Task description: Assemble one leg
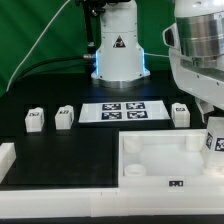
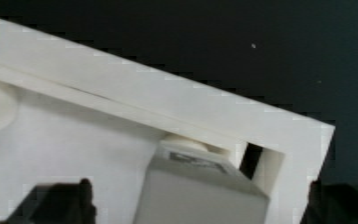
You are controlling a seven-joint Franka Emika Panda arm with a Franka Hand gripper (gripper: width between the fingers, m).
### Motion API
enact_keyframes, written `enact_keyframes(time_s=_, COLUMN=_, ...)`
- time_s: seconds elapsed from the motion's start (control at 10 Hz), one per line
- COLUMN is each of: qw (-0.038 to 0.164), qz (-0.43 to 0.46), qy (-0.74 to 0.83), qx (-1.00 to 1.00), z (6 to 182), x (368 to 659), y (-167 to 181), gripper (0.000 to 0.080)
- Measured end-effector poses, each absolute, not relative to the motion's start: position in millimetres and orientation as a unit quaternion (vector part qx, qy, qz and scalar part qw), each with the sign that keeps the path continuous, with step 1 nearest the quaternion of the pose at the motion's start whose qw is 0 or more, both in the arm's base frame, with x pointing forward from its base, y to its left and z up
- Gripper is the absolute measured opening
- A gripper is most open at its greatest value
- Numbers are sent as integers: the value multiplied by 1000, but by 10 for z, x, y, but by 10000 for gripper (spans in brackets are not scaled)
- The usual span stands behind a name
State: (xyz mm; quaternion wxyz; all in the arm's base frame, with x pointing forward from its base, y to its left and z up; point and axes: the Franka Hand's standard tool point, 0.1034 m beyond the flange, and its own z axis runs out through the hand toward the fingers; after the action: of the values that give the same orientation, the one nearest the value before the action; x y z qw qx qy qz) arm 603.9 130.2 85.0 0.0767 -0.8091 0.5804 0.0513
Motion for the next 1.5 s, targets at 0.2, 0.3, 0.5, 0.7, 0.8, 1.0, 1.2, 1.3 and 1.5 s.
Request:
enact_keyframes(time_s=0.2, qw=74, qz=50, qy=458, qx=-884, z=853, x=6021, y=1326, gripper=645)
enact_keyframes(time_s=0.3, qw=74, qz=48, qy=391, qx=-916, z=849, x=6016, y=1328, gripper=645)
enact_keyframes(time_s=0.5, qw=71, qz=42, qy=282, qx=-956, z=836, x=6004, y=1341, gripper=648)
enact_keyframes(time_s=0.7, qw=61, qz=31, qy=157, qx=-985, z=820, x=5992, y=1348, gripper=648)
enact_keyframes(time_s=0.8, qw=57, qz=26, qy=90, qx=-994, z=809, x=5991, y=1334, gripper=648)
enact_keyframes(time_s=1.0, qw=60, qz=21, qy=7, qx=-998, z=796, x=5990, y=1308, gripper=648)
enact_keyframes(time_s=1.2, qw=60, qz=21, qy=6, qx=-998, z=795, x=5992, y=1300, gripper=648)
enact_keyframes(time_s=1.3, qw=60, qz=21, qy=5, qx=-998, z=795, x=5992, y=1299, gripper=561)
enact_keyframes(time_s=1.5, qw=59, qz=21, qy=6, qx=-998, z=795, x=5995, y=1283, gripper=393)
